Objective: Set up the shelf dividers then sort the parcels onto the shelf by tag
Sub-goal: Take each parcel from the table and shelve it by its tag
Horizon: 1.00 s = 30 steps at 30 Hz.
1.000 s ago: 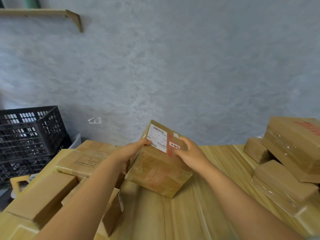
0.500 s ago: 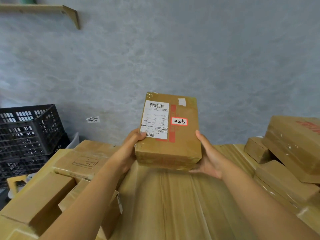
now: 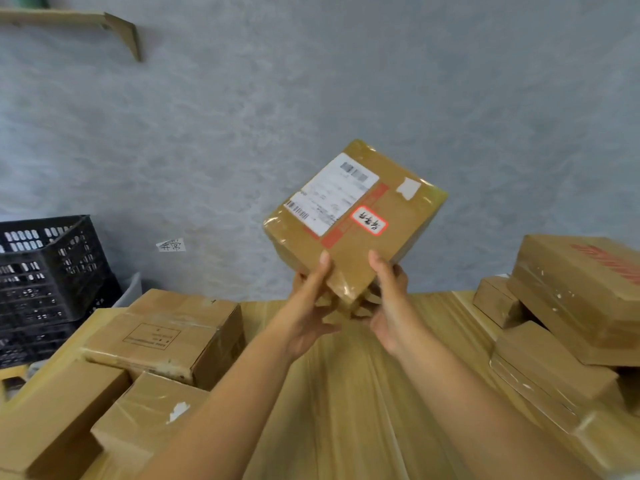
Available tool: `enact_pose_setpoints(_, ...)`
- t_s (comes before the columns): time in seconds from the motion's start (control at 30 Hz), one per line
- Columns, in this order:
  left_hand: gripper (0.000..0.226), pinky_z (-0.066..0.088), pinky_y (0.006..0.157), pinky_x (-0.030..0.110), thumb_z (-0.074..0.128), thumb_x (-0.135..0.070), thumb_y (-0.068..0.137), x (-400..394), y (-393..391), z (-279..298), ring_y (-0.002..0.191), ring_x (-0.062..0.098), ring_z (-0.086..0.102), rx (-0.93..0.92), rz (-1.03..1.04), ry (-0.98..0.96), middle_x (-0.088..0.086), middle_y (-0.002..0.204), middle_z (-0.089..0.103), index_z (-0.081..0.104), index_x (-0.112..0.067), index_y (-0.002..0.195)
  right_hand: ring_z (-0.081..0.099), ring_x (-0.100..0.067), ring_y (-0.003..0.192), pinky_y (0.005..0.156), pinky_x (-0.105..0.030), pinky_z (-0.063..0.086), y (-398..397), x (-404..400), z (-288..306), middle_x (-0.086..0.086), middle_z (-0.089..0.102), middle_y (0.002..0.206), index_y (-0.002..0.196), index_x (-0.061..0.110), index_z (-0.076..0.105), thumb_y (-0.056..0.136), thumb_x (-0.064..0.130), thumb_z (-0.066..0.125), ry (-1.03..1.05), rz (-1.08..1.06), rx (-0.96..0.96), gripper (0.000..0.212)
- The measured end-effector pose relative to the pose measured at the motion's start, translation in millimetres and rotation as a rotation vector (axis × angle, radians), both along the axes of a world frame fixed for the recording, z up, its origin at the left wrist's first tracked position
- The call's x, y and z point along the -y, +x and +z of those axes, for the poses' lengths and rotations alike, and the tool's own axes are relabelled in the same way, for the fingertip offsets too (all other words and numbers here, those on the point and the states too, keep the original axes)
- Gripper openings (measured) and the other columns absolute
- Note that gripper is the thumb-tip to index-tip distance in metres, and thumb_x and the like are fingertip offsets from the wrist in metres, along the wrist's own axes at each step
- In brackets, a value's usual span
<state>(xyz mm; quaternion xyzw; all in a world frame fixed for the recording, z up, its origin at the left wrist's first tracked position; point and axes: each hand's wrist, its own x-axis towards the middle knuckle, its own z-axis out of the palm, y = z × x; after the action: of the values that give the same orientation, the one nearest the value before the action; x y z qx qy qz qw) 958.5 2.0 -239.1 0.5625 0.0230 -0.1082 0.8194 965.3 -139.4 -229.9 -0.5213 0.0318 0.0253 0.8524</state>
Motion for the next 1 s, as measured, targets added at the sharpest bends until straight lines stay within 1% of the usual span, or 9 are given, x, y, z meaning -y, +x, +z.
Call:
enact_pose_setpoints(0.13, 0.090, 0.056, 0.077, 0.037, 0.080, -0.065, 0.052, -6.7, 8.5, 6.7, 0.097, 0.016, 0.073, 0.091, 0.048, 0.062, -0.001, 0.121, 0.071, 0.055, -0.031, 0.132, 0.059, -0.028, 0.122, 0.103, -0.059, 0.046, -3.2, 8.3, 1.7, 0.001, 0.056, 0.141, 0.151, 0.043, 0.018, 0.053, 0.060, 0.078, -0.119, 0.096, 0.076, 0.117)
enact_pose_setpoints(0.23, 0.086, 0.055, 0.074, 0.032, 0.078, -0.066, 0.052, -39.5, 15.7, 19.1, 0.095, 0.013, 0.073, 0.180, 0.059, 0.209, -0.005, 0.120, 0.071, 0.056, -0.036, 0.130, 0.053, -0.024, 0.120, 0.108, -0.056, 0.037, 9.8, 45.8, 18.5, 0.002, 0.042, 0.152, 0.156, 0.036, 0.017, 0.058, 0.065, 0.068, -0.105, -0.077, 0.056, 0.114)
enact_pose_setpoints(0.33, 0.078, 0.054, 0.082, 0.035, 0.080, -0.071, 0.050, -70.6, 19.7, 31.4, 0.098, 0.013, 0.073, 0.247, 0.012, 0.404, -0.008, 0.118, 0.072, 0.062, -0.046, 0.121, 0.054, -0.029, 0.125, 0.101, -0.057, 0.045, 21.2, 89.3, 27.9, 0.003, 0.041, 0.150, 0.157, 0.038, 0.016, 0.063, 0.064, 0.068, -0.110, -0.151, 0.038, 0.111)
enact_pose_setpoints(0.43, 0.054, 0.055, 0.081, 0.032, 0.077, -0.068, 0.059, -78.1, 17.4, 44.8, 0.097, 0.012, 0.072, 0.272, -0.148, 0.461, -0.006, 0.112, 0.074, 0.072, -0.044, 0.106, 0.071, -0.021, 0.103, 0.079, -0.046, 0.059, 16.9, 104.5, 24.1, 0.000, 0.067, 0.128, 0.148, 0.030, 0.043, 0.071, 0.059, 0.067, -0.175, 0.149, 0.025, 0.086)
enact_pose_setpoints(0.5, 0.041, 0.056, 0.076, 0.027, 0.071, -0.060, 0.069, -73.3, 15.2, 51.7, 0.097, 0.012, 0.072, 0.287, -0.222, 0.496, -0.005, 0.111, 0.075, 0.075, -0.039, 0.105, 0.073, -0.020, 0.104, 0.081, -0.041, 0.057, 13.5, 104.7, 13.7, -0.001, 0.073, 0.121, 0.132, 0.029, 0.061, 0.077, 0.057, 0.065, -0.165, 0.257, 0.010, 0.061)
enact_pose_setpoints(0.67, 0.078, 0.047, 0.100, 0.038, 0.062, -0.081, 0.065, -69.1, 15.1, 55.9, 0.115, 0.019, 0.066, 0.232, -0.107, 0.559, -0.003, 0.123, 0.070, 0.063, -0.036, 0.129, 0.073, -0.023, 0.105, 0.077, -0.039, 0.058, 6.6, 100.3, -0.1, -0.005, 0.073, 0.121, 0.108, 0.030, 0.078, 0.079, 0.051, 0.068, -0.035, 0.179, 0.046, 0.037)
enact_pose_setpoints(0.8, 0.104, 0.033, 0.116, 0.044, 0.056, -0.088, 0.066, -54.5, 17.5, 50.8, 0.141, 0.026, 0.041, 0.213, 0.241, 0.112, 0.006, 0.156, 0.038, 0.036, -0.032, 0.152, 0.075, -0.022, 0.087, 0.077, -0.038, 0.059, 4.6, 83.3, 7.8, -0.001, 0.077, 0.106, 0.098, 0.029, 0.079, 0.085, 0.052, 0.066, 0.094, 0.014, 0.057, 0.030)
enact_pose_setpoints(0.9, 0.121, 0.038, 0.109, 0.054, 0.060, -0.095, 0.047, -25.2, 9.1, 41.8, 0.139, 0.032, 0.041, 0.186, 0.180, 0.067, 0.000, 0.157, 0.034, 0.032, -0.038, 0.150, 0.058, -0.018, 0.065, 0.066, -0.032, 0.051, 2.9, 57.5, 11.8, -0.001, 0.061, 0.084, 0.113, 0.026, 0.065, 0.084, 0.058, 0.067, 0.090, -0.057, 0.048, 0.043)
enact_pose_setpoints(1.0, 0.122, 0.055, 0.091, 0.053, 0.072, -0.089, 0.040, -7.9, 4.3, 37.2, 0.119, 0.030, 0.063, 0.202, 0.065, 0.059, 0.001, 0.140, 0.058, 0.041, -0.037, 0.146, 0.061, -0.014, 0.067, 0.055, -0.030, 0.053, -2.1, 43.5, 12.0, 0.000, 0.063, 0.095, 0.138, 0.023, 0.051, 0.083, 0.058, 0.068, 0.133, -0.056, 0.073, 0.067)
